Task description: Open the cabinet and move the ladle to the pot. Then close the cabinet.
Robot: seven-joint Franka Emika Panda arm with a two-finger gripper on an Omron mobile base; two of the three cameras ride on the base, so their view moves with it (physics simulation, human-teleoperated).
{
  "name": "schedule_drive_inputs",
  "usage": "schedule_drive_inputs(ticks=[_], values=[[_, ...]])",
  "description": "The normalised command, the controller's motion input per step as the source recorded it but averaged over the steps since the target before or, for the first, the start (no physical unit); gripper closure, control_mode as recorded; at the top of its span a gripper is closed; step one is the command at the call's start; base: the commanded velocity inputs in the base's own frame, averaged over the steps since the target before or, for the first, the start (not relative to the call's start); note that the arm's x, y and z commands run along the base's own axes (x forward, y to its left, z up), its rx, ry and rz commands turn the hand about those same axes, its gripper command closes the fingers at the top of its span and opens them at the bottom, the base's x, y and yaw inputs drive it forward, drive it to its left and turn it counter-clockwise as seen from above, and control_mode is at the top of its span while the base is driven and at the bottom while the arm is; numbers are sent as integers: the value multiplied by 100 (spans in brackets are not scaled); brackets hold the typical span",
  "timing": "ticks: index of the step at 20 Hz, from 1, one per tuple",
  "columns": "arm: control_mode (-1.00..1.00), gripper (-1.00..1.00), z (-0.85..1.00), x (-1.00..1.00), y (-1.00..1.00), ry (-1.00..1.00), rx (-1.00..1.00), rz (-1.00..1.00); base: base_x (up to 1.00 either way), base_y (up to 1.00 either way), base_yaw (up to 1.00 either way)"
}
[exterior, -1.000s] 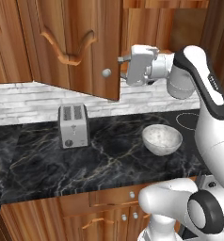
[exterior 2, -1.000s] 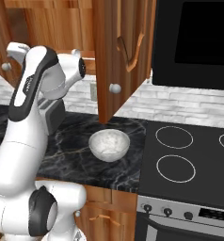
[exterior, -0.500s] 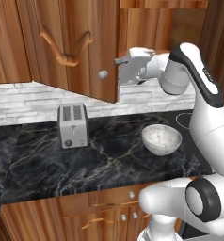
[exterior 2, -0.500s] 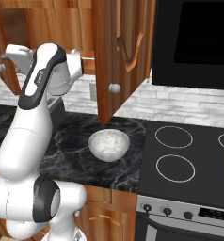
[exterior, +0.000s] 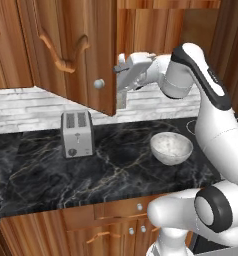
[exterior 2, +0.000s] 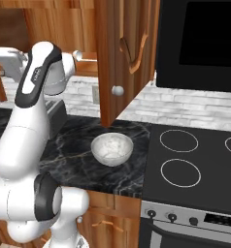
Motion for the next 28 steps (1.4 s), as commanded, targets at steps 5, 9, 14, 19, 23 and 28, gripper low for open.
schedule_drive_inputs(ticks=[5, 9, 14, 19, 23, 28], values=[[-100, -100, -5, -9, 38, 0, 0, 3, 0, 0, 0], [-100, -100, -6, 0, 3, 0, 0, 0, 0, 0, 0], [-100, -100, -15, -21, 13, -1, -3, 0, 0, 0, 0], [-100, -100, -18, -14, 22, 0, -2, 0, 0, 0, 0], [-100, -100, -13, -14, 14, 0, -1, 0, 0, 0, 0], [-100, -100, -1, -29, 3, -1, -4, -1, 0, 0, 0]])
